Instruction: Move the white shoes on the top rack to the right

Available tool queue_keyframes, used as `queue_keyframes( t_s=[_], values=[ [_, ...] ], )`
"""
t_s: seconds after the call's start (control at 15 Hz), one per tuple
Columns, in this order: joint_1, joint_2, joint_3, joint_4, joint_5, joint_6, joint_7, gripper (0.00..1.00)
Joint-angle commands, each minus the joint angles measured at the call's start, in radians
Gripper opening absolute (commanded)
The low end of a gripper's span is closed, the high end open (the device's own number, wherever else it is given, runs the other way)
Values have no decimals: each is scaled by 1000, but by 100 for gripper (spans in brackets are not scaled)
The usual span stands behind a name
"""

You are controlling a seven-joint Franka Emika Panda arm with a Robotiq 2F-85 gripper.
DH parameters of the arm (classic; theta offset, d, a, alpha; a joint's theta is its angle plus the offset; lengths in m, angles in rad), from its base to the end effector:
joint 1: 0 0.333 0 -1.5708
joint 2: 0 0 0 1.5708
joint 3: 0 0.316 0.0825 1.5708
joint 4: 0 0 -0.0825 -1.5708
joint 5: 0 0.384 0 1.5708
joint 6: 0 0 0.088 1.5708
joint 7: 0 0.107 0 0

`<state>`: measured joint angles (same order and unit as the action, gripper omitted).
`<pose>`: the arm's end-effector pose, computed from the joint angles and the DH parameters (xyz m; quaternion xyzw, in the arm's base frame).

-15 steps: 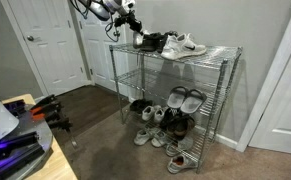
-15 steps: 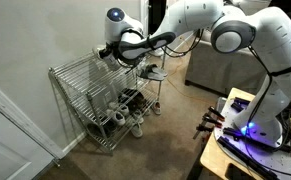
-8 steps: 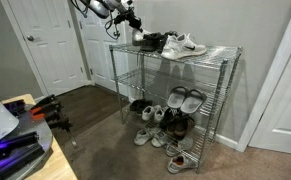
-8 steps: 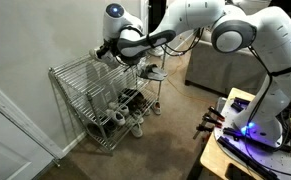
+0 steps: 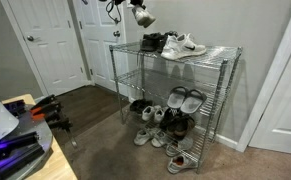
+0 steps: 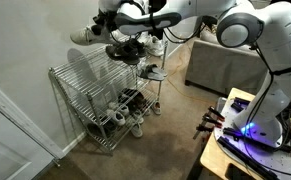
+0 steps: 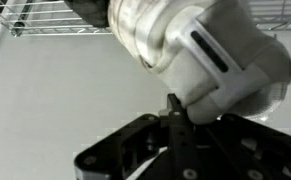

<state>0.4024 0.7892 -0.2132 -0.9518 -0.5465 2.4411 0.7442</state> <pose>0.7780 0.2242 0.4960 0.8941 -0.0624 0.4294 0.1107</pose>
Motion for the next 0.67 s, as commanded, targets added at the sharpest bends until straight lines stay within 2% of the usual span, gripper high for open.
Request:
queue_keyframes(
  t_s=[0.0, 0.4, 0.6],
  values=[
    [-10, -44, -75, -10, -37, 13, 89, 1],
    [-88, -79, -136, -46, 22, 16, 215, 1],
    [-118, -101, -157, -62, 15, 13, 263, 1]
  ],
)
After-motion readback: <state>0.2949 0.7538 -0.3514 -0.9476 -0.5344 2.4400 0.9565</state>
